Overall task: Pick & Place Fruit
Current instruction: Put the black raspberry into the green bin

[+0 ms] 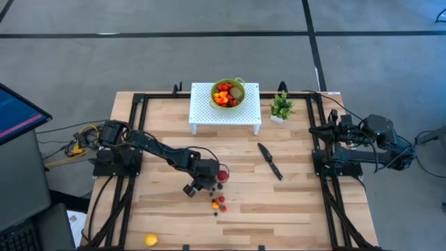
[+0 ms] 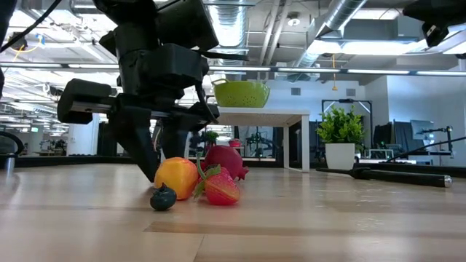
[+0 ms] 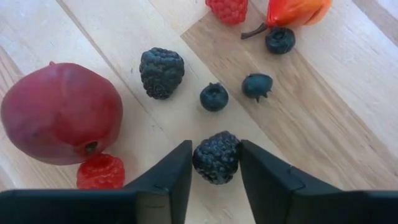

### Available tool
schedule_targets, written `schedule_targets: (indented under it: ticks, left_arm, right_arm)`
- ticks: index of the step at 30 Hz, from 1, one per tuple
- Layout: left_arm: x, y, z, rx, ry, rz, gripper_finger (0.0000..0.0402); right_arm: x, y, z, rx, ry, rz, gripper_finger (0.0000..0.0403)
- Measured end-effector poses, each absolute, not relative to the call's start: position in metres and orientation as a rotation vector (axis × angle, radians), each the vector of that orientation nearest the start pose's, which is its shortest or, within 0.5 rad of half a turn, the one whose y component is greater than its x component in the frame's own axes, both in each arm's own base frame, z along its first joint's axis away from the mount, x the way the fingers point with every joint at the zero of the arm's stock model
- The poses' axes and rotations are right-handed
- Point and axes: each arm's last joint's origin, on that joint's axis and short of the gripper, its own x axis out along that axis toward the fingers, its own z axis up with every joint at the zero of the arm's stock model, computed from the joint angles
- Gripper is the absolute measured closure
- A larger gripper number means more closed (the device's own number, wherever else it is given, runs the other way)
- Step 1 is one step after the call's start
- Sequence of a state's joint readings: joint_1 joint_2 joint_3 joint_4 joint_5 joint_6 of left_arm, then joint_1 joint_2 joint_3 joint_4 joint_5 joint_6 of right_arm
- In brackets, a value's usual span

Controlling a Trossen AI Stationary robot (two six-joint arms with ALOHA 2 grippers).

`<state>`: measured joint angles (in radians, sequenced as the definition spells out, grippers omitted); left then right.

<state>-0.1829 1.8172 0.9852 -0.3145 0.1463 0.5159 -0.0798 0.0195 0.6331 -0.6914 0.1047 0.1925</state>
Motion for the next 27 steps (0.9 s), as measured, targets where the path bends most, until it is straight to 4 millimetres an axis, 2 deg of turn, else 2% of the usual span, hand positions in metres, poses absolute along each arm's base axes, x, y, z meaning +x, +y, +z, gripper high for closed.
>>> schedule_targets:
  ticks: [5, 19, 23, 27]
  left_arm:
    - [0.327, -0.065, 0.131, 0.474, 1.05, -0.583, 0.0296]
    - [0.326, -0.065, 0.133, 0.476, 1.052, -0.579, 0.0295]
    - [0.324, -0.062, 0.155, 0.483, 0.986, -0.554, 0.0295]
    - [0.324, -0.052, 0.19, 0.482, 0.829, -0.486, 0.0295]
  right_arm:
    - [0.018, -0.004, 0.291, 0.191, 0.06, -0.191, 0.0386]
    - [0.018, -0.004, 0.291, 0.191, 0.06, -0.191, 0.0386]
    - [0.018, -0.004, 0.291, 0.191, 0.06, -0.191, 0.0386]
    - [0.018, -0.004, 0.291, 0.191, 0.06, -0.191, 0.0386]
